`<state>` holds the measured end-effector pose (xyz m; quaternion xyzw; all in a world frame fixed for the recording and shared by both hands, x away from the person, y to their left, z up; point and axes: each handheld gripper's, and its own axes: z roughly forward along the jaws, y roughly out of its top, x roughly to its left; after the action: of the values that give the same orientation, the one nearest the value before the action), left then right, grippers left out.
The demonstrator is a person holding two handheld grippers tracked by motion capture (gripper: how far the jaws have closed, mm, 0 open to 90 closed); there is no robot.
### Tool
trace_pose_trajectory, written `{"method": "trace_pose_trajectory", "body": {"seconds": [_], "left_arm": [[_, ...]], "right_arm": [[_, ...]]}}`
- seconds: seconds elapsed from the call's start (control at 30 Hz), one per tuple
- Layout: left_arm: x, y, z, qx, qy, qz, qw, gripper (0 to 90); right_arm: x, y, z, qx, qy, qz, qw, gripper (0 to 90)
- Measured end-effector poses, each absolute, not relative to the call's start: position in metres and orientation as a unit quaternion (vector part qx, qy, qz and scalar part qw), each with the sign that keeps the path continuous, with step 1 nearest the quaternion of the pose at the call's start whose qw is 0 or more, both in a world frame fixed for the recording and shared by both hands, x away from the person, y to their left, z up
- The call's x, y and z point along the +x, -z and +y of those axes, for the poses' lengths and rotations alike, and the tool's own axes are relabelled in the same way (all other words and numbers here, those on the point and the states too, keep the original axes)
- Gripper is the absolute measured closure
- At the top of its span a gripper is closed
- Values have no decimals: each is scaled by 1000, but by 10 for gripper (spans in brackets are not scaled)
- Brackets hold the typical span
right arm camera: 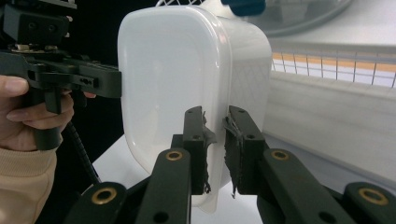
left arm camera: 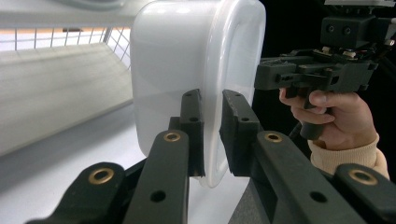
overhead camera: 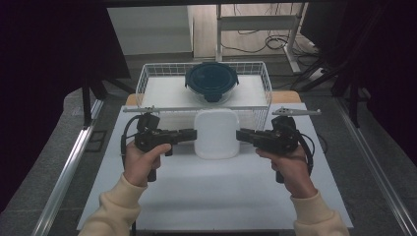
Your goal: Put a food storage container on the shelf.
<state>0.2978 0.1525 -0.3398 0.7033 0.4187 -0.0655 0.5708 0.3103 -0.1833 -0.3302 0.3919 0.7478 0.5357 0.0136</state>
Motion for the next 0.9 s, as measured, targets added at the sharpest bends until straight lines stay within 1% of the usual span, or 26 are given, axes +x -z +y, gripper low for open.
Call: {"method": "trace_pose_trajectory", "body": {"seconds": [0.33, 0.5, 0.6, 0.63, 0.73, 0.9], "left_arm": [[311, 315, 153, 700, 60, 409, 582, 799], [324, 297, 157, 694, 64, 408, 589, 799], [337, 278, 160, 694, 64, 407, 591, 798], [337, 278, 160, 694, 64, 407, 591, 798], [349, 257, 162, 698, 50, 409, 586, 800], [364, 241, 164, 699, 49, 411, 584, 802]], "right_arm": [[321, 304, -185, 380, -547, 746, 24, 789], [331, 281, -182, 373, -545, 750, 33, 787], [343, 262, -179, 367, -550, 749, 35, 786], [343, 262, -179, 367, -550, 749, 35, 786], [360, 244, -177, 369, -552, 747, 28, 788], [377, 232, -175, 375, -554, 743, 18, 789]]}}
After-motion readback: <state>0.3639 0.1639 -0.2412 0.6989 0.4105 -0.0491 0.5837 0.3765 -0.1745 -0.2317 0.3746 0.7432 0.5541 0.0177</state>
